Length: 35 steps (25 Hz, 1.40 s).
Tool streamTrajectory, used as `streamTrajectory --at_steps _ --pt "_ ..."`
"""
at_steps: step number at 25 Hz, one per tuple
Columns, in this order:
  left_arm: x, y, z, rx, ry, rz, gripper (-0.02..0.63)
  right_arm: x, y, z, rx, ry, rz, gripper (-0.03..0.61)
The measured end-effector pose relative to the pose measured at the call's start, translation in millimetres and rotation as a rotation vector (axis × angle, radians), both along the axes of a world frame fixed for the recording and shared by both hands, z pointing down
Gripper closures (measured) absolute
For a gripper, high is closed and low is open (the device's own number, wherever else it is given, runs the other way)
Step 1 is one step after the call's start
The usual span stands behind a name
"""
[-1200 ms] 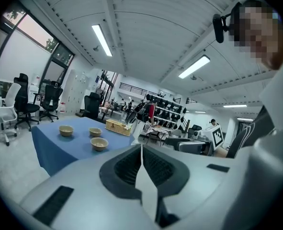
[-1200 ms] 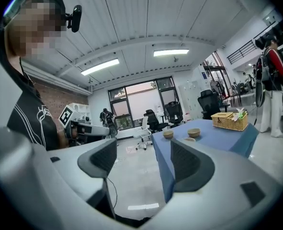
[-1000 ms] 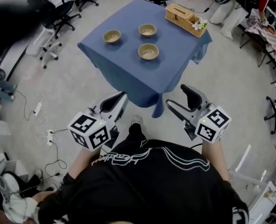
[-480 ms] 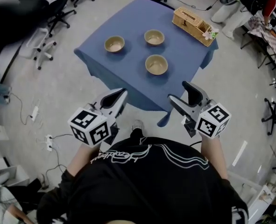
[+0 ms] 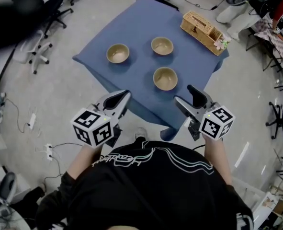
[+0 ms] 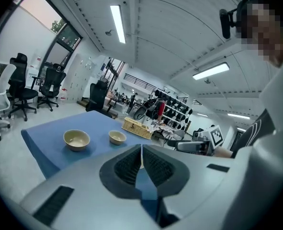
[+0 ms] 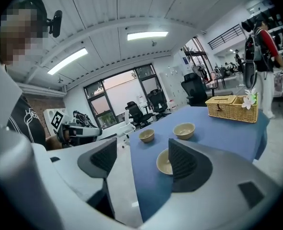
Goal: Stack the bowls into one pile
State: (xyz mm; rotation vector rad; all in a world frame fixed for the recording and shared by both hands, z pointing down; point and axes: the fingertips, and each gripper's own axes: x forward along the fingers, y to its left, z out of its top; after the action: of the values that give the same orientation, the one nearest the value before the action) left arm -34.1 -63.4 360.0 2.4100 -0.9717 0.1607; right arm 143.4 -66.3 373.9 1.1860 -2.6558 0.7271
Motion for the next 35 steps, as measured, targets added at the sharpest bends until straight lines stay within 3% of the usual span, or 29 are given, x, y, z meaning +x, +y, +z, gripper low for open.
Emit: streamTrajectory --at_steps 15,24,35 --pt "-23 -74 55 -0.051 -0.005 0.013 0.581 15 -77 91 -0.180 0.047 0.154 0.230" --pt "-34 -86 83 -0.094 -0.014 -0.013 0.581 18 -95 137 -0.255 0.105 0.182 0.242" --pt "-56 -82 93 -0.138 -0.002 -0.091 0.581 30 -103 160 -0.322 0.109 0.275 0.434"
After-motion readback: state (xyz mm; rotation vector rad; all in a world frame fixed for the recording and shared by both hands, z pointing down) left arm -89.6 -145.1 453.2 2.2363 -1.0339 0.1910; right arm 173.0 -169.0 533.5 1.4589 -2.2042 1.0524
